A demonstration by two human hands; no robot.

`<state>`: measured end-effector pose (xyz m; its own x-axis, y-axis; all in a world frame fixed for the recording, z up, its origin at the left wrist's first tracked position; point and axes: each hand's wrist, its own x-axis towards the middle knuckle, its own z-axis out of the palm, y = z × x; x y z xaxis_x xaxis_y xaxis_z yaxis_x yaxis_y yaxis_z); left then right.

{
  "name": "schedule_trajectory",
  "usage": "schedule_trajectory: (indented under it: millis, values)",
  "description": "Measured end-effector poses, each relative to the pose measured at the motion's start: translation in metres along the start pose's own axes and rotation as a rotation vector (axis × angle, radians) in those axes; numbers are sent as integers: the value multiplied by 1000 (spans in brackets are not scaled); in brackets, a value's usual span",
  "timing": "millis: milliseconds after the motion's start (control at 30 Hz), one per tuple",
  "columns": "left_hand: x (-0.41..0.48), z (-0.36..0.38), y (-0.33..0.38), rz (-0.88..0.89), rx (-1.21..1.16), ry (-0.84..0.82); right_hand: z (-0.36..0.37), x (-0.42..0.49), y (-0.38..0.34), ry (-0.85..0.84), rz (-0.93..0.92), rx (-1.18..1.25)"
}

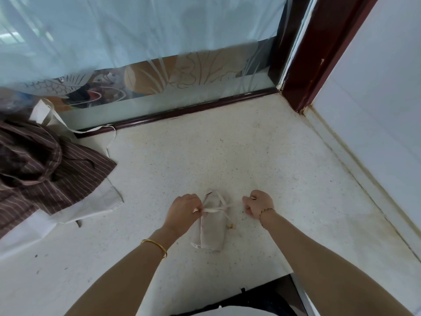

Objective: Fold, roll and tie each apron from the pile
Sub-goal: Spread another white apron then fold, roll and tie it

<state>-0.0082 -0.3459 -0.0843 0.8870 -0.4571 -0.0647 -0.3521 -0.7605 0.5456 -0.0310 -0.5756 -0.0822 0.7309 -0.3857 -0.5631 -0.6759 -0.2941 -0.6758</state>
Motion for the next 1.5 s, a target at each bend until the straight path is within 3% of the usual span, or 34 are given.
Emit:
schedule_trajectory:
  millis: [100,267,333,500,700,933,1033,1133,1200,1300,1500]
  values:
    - [2,-2,7,-106,-172,-63,12,-1,5,94,-46,-210]
    - [18,-12,42,-275,-615,-9,12,-8,-1,50,-159,-475]
    - [22,-9,52,-312,-684,33,12,-11,-2,32,-209,-525]
    - [27,-2,58,-391,-624,67,12,-21,-2,-31,-212,-155]
    - [29,-2,58,-323,-473,-117,7,-29,-21,-95,-71,394]
    - [29,-3,60,-257,-284,-348,13,-35,-44,-205,-191,463]
    - [29,1,55,-287,-341,-299,18,-38,-48,-249,-196,446]
    - [27,1,51,-330,-443,-257,14,-35,-48,-183,-118,556]
    - [25,-2,51,-334,-471,-253,10,-34,-46,-171,-133,431]
    - [26,0,48,-311,-470,-271,11,-36,-40,-235,-270,55]
    - [24,-1,50,-329,-619,-218,18,-27,-38,-280,-475,-349]
